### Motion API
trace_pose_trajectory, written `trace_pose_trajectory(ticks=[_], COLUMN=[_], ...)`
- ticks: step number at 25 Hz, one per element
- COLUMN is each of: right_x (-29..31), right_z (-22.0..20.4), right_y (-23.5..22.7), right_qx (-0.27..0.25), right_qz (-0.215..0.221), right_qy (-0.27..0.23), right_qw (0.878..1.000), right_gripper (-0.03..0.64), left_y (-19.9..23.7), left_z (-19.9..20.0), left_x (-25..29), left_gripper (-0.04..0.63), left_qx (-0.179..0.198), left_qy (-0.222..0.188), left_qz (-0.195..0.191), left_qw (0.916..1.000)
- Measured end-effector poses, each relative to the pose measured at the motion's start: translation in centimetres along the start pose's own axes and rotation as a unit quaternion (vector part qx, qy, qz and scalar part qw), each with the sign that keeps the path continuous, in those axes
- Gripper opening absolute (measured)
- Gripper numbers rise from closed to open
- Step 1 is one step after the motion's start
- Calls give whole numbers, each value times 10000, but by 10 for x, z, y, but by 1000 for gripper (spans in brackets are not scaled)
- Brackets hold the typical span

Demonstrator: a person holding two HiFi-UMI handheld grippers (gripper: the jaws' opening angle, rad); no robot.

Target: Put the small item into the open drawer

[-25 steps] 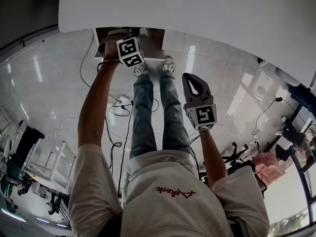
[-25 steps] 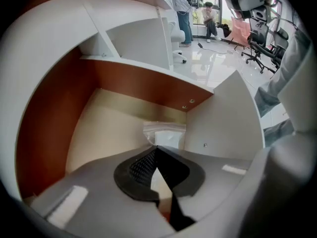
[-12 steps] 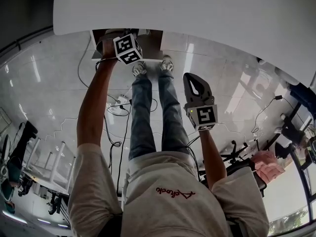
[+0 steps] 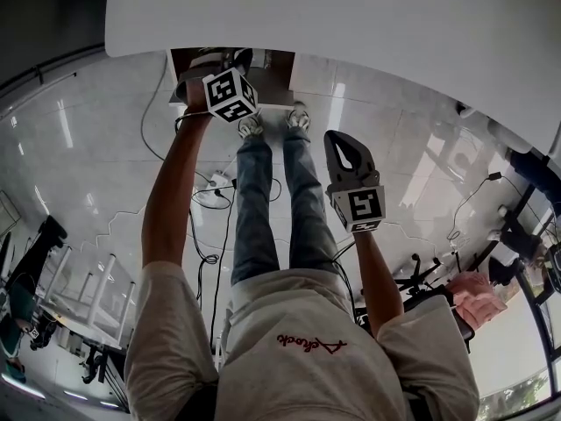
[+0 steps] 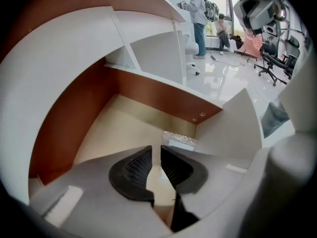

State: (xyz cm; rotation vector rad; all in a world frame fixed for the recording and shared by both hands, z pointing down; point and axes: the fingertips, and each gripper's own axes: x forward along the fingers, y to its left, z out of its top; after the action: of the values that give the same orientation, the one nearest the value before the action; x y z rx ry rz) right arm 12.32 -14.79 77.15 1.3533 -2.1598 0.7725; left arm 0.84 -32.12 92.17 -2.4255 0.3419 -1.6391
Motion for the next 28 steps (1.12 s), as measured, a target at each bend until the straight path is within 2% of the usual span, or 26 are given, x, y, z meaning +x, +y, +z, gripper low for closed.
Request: trace_pose_trajectory(ticks=[3,6,11,15,18,20,22,25,28], right_x=[-1,-6,-11,-18,-15,-12,-11,-8,-3], right_z=[4,7,15,24,31,35,36,38,41], right_y=[2,-1,-6,-6,-3,-1,3,11,20], right_qx=[-88,-93,-208,-267,-293,-346,-387,-408,-426], right_qz=[-30,-151,-228,-255,-252,-230,-184,-93,-10], right_qy=[-24,-54,-92,-135,-226,-316,-341,-341,-421], right_qw=[10000,9998,9995,9992,9990,9986,9985,9985,9982], right_gripper=[12,12,12,12,12,12,12,12,12], left_y=[2,-1,-6,-9,-11,-12,-15,-11,-9], left_z=[3,4,3,8,7,7,7,5,0], left_x=[-14,-27,-49,-77,-102,-119,-136,-164,-191], left_gripper=[58,9,9,9,9,9,8,9,9], left_qx=[-276,-442,-705,-1263,-1728,-2175,-2679,-3509,-4092], left_qy=[-153,-230,-327,-515,-738,-952,-1183,-1569,-1897], left_qz=[134,230,345,472,594,672,745,832,941], left_qw=[9994,9985,9964,9895,9804,9691,9532,9194,8875])
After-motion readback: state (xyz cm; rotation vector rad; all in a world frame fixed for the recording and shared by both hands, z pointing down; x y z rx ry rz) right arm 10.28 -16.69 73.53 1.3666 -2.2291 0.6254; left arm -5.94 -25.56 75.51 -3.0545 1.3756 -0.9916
